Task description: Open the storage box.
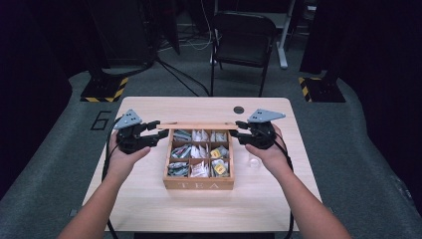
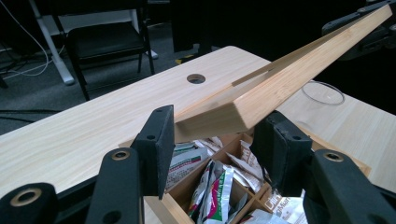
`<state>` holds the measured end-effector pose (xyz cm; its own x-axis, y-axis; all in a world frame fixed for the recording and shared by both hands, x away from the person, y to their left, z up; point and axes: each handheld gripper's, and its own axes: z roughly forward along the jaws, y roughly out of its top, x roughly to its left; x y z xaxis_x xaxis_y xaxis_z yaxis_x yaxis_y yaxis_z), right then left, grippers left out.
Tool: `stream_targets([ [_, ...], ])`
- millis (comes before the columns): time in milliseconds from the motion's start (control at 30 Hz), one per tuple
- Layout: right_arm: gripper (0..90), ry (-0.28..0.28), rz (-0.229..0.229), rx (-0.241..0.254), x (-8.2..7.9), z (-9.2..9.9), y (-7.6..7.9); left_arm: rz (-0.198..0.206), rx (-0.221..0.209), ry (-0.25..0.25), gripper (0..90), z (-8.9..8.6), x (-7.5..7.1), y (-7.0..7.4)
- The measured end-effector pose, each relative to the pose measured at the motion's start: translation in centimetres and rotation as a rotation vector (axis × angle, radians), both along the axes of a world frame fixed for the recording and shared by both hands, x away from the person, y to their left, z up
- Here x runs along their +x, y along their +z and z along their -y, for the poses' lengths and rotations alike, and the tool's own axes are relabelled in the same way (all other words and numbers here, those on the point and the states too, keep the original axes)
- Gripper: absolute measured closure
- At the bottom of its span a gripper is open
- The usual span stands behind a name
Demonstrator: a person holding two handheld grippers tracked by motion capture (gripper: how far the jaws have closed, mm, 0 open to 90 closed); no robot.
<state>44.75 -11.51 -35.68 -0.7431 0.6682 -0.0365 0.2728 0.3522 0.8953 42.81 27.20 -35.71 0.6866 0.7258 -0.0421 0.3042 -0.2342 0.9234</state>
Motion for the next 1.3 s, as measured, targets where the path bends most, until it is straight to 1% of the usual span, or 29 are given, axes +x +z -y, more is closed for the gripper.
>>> stream_targets([
  [67, 58.5, 0.003, 0.000, -0.008, 0.1, 0.0, 0.1, 0.004, 0.004, 0.015, 48.1, 0.0, 0.3, -0.2],
  [167, 58.4, 0.007, -0.008, -0.003, 0.3, 0.0, 0.3, 0.014, 0.025, 0.038, 46.9, 0.0, 0.7, -0.3],
  [200, 58.4, 0.004, -0.013, 0.001, 0.4, 0.0, 0.3, 0.012, 0.025, 0.042, 47.2, 0.0, 0.9, -0.4],
  [233, 58.5, 0.003, -0.010, 0.005, 0.5, 0.0, 0.3, 0.009, 0.020, 0.044, 47.7, 0.0, 1.0, -0.5],
  [333, 58.6, 0.003, -0.008, 0.005, 0.7, 0.0, 0.5, 0.000, 0.035, 0.046, 49.3, 0.1, 1.5, -0.8],
  [367, 58.7, 0.000, -0.014, 0.003, 0.8, 0.0, 0.6, -0.001, 0.041, 0.044, 50.3, 0.2, 1.6, -0.9],
  [467, 58.8, 0.000, -0.017, 0.005, 1.0, 0.0, 0.9, 0.007, 0.044, 0.053, 54.1, 0.3, 2.0, -1.0],
  [500, 58.8, 0.005, -0.012, 0.006, 1.2, 0.0, 0.9, 0.013, 0.044, 0.057, 55.1, 0.4, 2.1, -1.0],
  [533, 58.8, 0.001, -0.013, 0.009, 1.3, 0.0, 0.9, 0.019, 0.044, 0.062, 55.3, 0.5, 2.2, -1.0],
  [567, 58.8, -0.002, -0.018, 0.018, 1.4, 0.0, 1.0, 0.017, 0.049, 0.059, 55.6, 0.5, 2.3, -1.0],
  [600, 58.7, -0.002, -0.019, 0.019, 1.5, 0.0, 1.0, 0.023, 0.041, 0.067, 55.7, 0.6, 2.5, -1.0],
  [700, 58.8, -0.001, -0.019, 0.019, 1.7, 0.0, 1.2, 0.027, 0.051, 0.078, 58.1, 0.8, 2.9, -1.0],
  [767, 59.0, -0.008, -0.025, 0.018, 1.7, 0.0, 1.3, 0.033, 0.048, 0.081, 58.4, 0.8, 3.0, -1.0],
  [800, 59.1, 0.002, -0.016, 0.015, 1.9, 0.0, 1.3, 0.031, 0.053, 0.080, 58.8, 0.8, 3.1, -0.9],
  [867, 59.1, -0.007, -0.024, 0.020, 2.0, 0.0, 1.5, 0.034, 0.054, 0.081, 59.7, 0.7, 3.2, -0.9],
  [900, 59.1, 0.001, -0.017, 0.015, 2.2, 0.0, 1.5, 0.033, 0.053, 0.079, 59.9, 0.7, 3.2, -0.8],
  [1067, 58.7, -0.006, -0.022, 0.029, 2.5, 0.0, 1.7, 0.023, 0.030, 0.082, 59.9, 0.7, 3.7, -0.6],
  [1133, 57.2, -0.013, -0.017, 0.029, 2.7, 0.0, 1.7, 0.015, 0.030, 0.081, 60.0, 0.6, 3.9, -0.5],
  [1167, 56.2, -0.012, -0.009, 0.019, 2.8, 0.0, 1.7, 0.013, 0.035, 0.080, 60.0, 0.6, 4.0, -0.4],
  [1200, 55.7, -0.017, -0.010, 0.019, 2.9, -0.1, 1.7, 0.017, 0.033, 0.084, 60.1, 0.7, 4.1, -0.3],
  [1233, 55.4, -0.024, -0.015, 0.018, 2.9, -0.1, 1.7, 0.012, 0.035, 0.083, 60.2, 0.7, 4.2, -0.2],
  [1300, 55.2, -0.025, -0.008, 0.009, 3.3, -0.1, 1.6, 0.012, 0.036, 0.083, 60.4, 0.7, 4.4, -0.1],
])
